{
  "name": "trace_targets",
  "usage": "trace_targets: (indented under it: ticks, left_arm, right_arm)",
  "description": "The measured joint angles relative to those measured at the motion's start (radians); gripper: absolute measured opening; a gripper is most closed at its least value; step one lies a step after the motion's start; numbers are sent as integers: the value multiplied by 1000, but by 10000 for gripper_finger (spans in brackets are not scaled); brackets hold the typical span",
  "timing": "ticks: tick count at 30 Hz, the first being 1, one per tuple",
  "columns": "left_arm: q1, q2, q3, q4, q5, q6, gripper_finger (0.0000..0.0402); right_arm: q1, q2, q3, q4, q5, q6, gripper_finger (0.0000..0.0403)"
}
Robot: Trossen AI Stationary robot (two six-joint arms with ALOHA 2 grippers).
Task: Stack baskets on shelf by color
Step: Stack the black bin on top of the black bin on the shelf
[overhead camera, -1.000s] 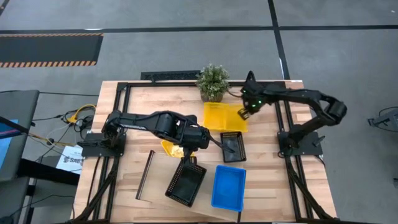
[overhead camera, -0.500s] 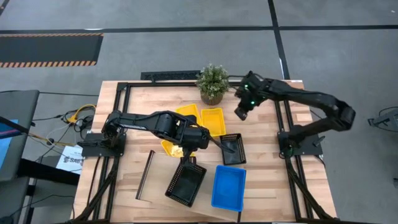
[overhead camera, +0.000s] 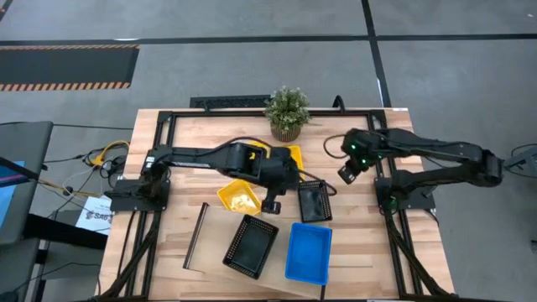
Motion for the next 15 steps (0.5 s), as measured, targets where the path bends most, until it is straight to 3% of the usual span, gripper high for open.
trace_targets:
  ticks: [7, 11, 15]
  left_arm:
    - [43, 2, -218, 225, 218, 381, 107]
    - [44, 2, -318, 356, 195, 563, 160]
    - [64, 2, -406, 489, 184, 630, 192]
  right_arm:
    - [46, -90, -81, -27, 0, 146, 23]
    - [71, -113, -98, -31, -1, 199, 19]
    - [90, -116, -99, -33, -3, 212, 18]
